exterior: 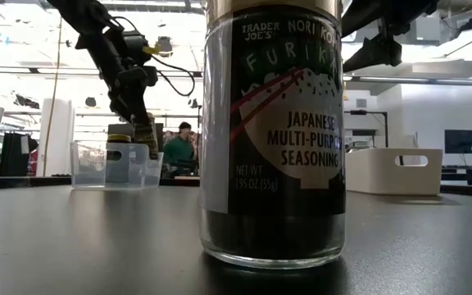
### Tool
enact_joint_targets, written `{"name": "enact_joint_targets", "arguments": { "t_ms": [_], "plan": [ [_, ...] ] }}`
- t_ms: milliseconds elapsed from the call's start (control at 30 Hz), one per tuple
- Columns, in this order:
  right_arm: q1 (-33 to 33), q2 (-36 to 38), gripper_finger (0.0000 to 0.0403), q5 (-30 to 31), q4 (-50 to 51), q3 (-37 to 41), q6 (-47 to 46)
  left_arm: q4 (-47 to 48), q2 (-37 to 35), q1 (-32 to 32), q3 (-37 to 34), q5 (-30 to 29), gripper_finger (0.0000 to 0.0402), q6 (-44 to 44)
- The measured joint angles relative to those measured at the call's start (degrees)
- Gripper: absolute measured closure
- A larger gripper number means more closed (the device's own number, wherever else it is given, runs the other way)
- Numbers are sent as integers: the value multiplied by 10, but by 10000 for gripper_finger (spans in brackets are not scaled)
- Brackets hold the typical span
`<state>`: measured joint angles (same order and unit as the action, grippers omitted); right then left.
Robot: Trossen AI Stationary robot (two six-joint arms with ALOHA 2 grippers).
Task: Sort spices by type
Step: Put the yellow spice bottle into the top transparent bin
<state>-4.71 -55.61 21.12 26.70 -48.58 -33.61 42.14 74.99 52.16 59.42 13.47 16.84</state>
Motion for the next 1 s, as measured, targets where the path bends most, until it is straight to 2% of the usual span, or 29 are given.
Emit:
{"name": "enact_joint_targets", "arguments": {
  "t_ms": [333, 533, 767, 1000],
  "plan": [
    [0, 0, 17, 0, -2, 0, 0, 4, -5, 18, -1, 28, 166, 1],
    [0, 0, 17, 0, -2, 0, 0, 6, 12, 18, -1, 6, 166, 6],
    [0, 0, 17, 0, -2, 0, 0, 0, 52, 14, 0, 7, 166, 9],
    [0, 0, 17, 0, -2, 0, 0, -18, 57, 14, 0, 4, 166, 13]
  ]
}}
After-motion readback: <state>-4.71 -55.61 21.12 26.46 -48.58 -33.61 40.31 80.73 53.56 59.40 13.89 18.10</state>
